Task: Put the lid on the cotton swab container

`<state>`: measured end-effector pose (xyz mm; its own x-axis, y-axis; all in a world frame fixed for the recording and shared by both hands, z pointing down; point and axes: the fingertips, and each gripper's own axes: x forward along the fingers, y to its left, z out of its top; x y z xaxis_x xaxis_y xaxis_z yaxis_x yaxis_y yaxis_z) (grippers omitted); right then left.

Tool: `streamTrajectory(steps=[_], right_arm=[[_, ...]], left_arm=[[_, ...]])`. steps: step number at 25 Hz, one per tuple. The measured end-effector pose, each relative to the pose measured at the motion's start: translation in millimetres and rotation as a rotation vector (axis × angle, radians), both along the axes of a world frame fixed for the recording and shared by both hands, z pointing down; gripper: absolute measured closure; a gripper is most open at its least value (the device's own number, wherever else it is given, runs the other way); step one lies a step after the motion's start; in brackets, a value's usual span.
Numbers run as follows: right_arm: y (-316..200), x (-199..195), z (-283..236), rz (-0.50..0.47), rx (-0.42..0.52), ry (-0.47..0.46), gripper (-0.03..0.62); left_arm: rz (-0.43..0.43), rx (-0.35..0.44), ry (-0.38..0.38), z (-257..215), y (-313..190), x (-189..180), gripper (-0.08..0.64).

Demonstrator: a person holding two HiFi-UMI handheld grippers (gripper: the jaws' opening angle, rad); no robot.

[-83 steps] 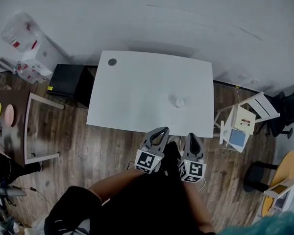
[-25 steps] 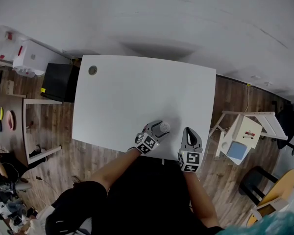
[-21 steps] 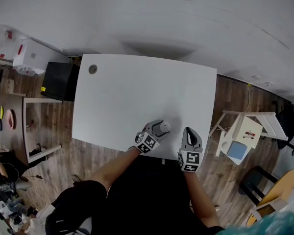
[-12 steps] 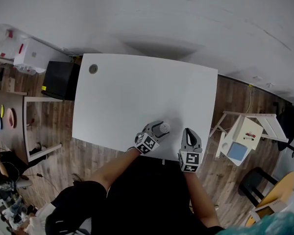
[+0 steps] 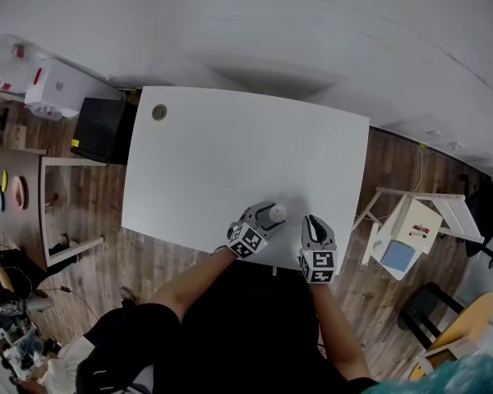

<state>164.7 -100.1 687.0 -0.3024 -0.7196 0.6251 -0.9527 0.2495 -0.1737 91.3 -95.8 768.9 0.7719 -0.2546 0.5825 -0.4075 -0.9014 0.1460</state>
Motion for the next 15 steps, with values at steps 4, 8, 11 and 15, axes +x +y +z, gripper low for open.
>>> streamTrajectory(steps=[4,8,11,15], right_arm=[[1.2,-3.7,9.7,0.001,-0.033,-0.019,0.557],[4.3,-6.4,19.1,0.007,-0.068,-0.048,0.533],[4.6,-5.8,25.0,0.019,-0.089,-0.068,0.512],[5.4,-3.3,33.6,0.024,-0.110,-0.078,0.511]], left_arm=[[0.007,0.002,0.007,0.2,-0.7,-0.8,0.291],[0.013,0.001,0.010,0.4,0.0,-0.6,0.291],[0.017,0.003,0.010,-0.3,-0.6,0.4,0.291],[0.018,-0.008,0.014,2.2,0.6,2.2,0.291]])
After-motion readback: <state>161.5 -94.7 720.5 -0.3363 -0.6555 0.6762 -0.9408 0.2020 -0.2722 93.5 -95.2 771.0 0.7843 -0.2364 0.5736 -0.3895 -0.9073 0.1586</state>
